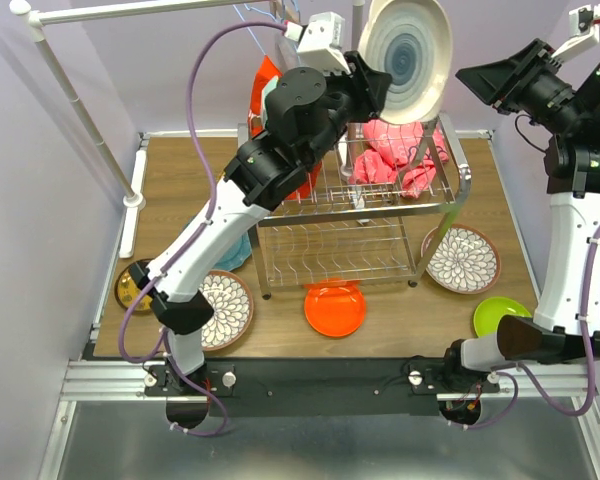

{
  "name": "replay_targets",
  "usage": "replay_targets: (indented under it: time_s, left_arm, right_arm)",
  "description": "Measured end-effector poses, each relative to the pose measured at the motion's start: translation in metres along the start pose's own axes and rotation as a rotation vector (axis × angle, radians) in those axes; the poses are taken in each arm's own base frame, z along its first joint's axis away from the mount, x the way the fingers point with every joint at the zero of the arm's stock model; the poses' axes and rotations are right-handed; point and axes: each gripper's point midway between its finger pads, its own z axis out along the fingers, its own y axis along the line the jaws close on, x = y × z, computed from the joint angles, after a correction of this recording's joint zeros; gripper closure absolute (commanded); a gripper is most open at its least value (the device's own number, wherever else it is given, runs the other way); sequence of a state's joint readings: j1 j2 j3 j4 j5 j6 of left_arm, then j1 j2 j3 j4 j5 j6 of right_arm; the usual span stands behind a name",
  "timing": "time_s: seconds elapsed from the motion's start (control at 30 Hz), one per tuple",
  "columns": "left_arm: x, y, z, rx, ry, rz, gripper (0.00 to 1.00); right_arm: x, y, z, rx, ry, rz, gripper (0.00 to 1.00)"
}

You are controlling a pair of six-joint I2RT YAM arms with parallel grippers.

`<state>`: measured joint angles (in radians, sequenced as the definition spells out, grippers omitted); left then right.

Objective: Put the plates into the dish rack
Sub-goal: Pass the plate from the right arm to the left, then insert the plate into the dish rack

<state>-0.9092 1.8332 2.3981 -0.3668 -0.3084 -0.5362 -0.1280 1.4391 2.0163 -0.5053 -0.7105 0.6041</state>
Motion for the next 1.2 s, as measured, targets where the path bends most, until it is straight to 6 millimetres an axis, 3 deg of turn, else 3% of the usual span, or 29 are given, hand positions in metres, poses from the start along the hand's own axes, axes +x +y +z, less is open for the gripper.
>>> replay_targets:
  time_s: [0.17, 0.33, 0.5, 0.8, 0.97, 1.2]
  left_arm:
    - [-0.019, 0.025, -0.009, -0.090, -0.035, 0.066, 1.00]
    - [-0.037, 0.029, -0.020, -0.118, -0.072, 0.086, 1.00]
    - [-0.061, 0.027, -0.039, -0.126, -0.107, 0.100, 1.00]
    - [-0.106, 0.040, -0.102, -0.213, -0.133, 0.164, 1.00]
    - [-0.107, 0.044, -0.123, -0.257, -0.112, 0.201, 1.00]
    - [-0.075, 0.053, -0.132, -0.330, -0.004, 0.288, 1.00]
  right_arm:
    - [-0.010, 0.014, -0.006, -0.035, -0.035, -0.037, 0.31]
    - [-0.013, 0.018, -0.007, -0.048, -0.046, -0.062, 0.18]
    - [-0.016, 0.013, -0.007, -0.026, -0.064, -0.106, 0.15]
    - [-0.010, -0.016, -0.005, 0.077, -0.081, -0.149, 0.14]
    - [-0.001, -0.034, -0.001, 0.121, -0.064, -0.146, 0.14]
    - [0.009, -0.044, 0.000, 0.139, -0.041, -0.145, 0.14]
